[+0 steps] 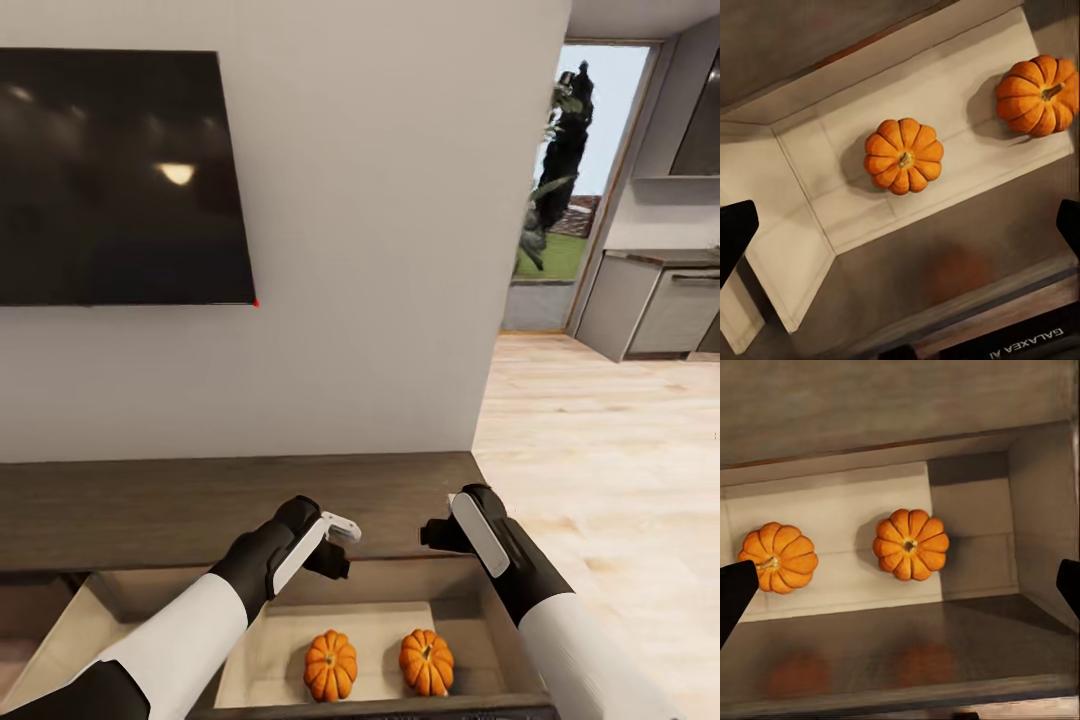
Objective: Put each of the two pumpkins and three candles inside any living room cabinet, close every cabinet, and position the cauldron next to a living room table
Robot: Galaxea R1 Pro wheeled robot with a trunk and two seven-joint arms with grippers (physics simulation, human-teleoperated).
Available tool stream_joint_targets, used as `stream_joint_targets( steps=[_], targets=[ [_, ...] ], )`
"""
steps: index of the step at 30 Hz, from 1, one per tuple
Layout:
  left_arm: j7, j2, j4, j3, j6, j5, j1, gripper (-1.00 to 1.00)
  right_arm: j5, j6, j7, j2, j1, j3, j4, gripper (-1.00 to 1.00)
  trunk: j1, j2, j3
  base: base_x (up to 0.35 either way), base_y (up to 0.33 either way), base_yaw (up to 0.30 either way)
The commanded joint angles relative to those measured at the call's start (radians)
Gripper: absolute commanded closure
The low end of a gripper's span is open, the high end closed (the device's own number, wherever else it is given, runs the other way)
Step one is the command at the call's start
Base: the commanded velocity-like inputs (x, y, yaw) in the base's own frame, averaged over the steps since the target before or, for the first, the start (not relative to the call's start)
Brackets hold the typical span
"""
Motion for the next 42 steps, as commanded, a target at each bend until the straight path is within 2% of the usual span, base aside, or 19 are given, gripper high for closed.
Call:
stream_joint_targets(
  steps=[1,9,21,42],
  targets=[
    [0.01,0.001,-0.001,-0.003,0.002,0.011,-0.001,-1.0,-0.01,0.001,-0.01,0.0,-0.001,0.002,0.0,-1.0,-0.004,0.007,0.002,-0.155,0.0,-0.244],
    [0.011,0.0,-0.002,-0.003,0.002,0.011,-0.001,-1.0,-0.01,0.001,-0.01,0.001,-0.001,0.003,-0.001,-1.0,-0.035,0.063,0.027,-0.212,0.0,-0.23],
    [0.013,-0.001,-0.015,-0.003,0.001,0.011,-0.001,-1.0,-0.01,0.001,-0.01,0.001,-0.001,0.005,-0.003,-1.0,-0.081,0.147,0.065,-0.176,0.0,-0.026],
    [0.016,-0.001,-0.02,-0.003,0.001,0.01,-0.001,-1.0,-0.009,0.0,-0.009,0.001,-0.001,0.006,-0.005,-1.0,-0.161,0.294,0.131,-0.074,0.0,0.224]
  ],
)
